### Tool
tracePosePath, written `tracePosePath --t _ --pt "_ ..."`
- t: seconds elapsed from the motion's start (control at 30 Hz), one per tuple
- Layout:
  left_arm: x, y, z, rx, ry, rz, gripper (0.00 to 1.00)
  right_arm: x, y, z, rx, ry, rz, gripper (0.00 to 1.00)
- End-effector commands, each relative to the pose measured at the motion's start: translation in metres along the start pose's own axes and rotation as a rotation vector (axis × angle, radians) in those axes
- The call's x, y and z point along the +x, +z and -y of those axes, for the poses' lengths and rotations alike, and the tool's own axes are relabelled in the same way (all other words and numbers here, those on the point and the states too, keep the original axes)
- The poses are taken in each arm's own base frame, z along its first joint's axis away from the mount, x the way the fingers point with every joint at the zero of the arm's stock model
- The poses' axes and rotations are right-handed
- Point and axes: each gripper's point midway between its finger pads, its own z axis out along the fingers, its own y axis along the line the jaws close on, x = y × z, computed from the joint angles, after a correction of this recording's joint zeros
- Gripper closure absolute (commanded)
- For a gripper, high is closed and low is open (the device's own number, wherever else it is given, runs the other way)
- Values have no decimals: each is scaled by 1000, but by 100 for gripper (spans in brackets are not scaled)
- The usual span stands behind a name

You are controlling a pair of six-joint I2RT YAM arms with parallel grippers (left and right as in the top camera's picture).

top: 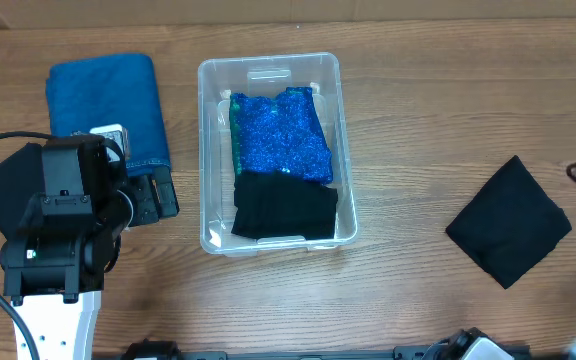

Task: Pack container
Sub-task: 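Place the black cloth into the bin's front half and release, then grasp the second black cloth on the right with the right gripper, then lay the second black cloth into the bin and withdraw the right gripper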

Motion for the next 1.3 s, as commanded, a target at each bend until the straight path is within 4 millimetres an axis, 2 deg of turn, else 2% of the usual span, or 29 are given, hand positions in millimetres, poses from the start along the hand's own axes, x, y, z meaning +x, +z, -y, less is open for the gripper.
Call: tracePosePath --t 0.0,0.07,0.13,0.2,0.33,0.4,0.43,0.47,0.5,0.53,0.57,0.63,0.7,0.77,0.8,0.87,0.93,0.97,1.03,1.07,1.13,1.2,1.23,1.27 --pt "-8 -5 -1 -3 -20 24 0 30 52 23 -21 56 -110 0" --pt "-8 -5 0 -2 -21 24 0 44 80 23 -58 29 -157 0" --pt "-8 -5 0 -3 -21 23 0 58 105 32 -17 35 -223 0" --pt "-7 -5 -1 -3 -21 21 0 69 123 39 15 20 -284 0" --pt "-8 -5 -1 -3 -21 24 0 89 148 49 51 3 -381 0" --pt "-8 -5 -1 -3 -20 23 0 98 156 43 9 -10 -430 0" --pt "-8 -5 -1 -3 -20 23 0 102 156 33 -57 -28 -452 8" --pt "-8 -5 -1 -3 -20 24 0 104 153 15 -170 -63 -471 37" --pt "-8 -5 -1 -3 -20 24 0 104 148 -3 -283 -88 -485 61" --pt "-8 -5 -1 -3 -21 24 0 104 144 -12 -331 -86 -494 85" --pt "-8 -5 -1 -3 -20 24 0 102 140 -19 -371 -80 -501 96" --pt "-8 -5 -1 -3 -20 23 0 96 127 -39 -476 -74 -513 96" --pt "-8 -5 -1 -3 -20 24 0 86 103 -66 -588 -136 -496 96" --pt "-8 -5 -1 -3 -20 23 0 74 64 -101 -686 -243 -445 96" --pt "-8 -5 -1 -3 -20 23 0 71 40 -121 -736 -329 -410 96" --pt "-7 -5 -1 -3 -20 23 0 76 -34 -171 -855 -581 -295 96" --pt "-7 -5 -1 -3 -21 23 0 91 -86 -199 -915 -772 -208 96" --pt "-7 -5 -1 -3 -21 23 0 108 -118 -214 -946 -901 -155 96" --pt "-7 -5 -1 -3 -21 23 0 143 -161 -230 -985 -1107 -92 96" --pt "-7 -5 -1 -3 -21 23 0 173 -181 -238 -999 -1249 -62 96" --pt "-7 -5 -1 -3 -21 23 0 233 -201 -241 -1019 -1506 -26 96" --pt "-7 -5 -1 -3 -21 21 0 285 -210 -238 -1044 -1693 -36 96" --pt "-7 -5 -1 -3 -21 21 0 318 -212 -234 -1068 -1803 -65 96" --pt "-7 -5 -1 -3 -21 20 0 335 -211 -232 -1071 -1852 -90 96"
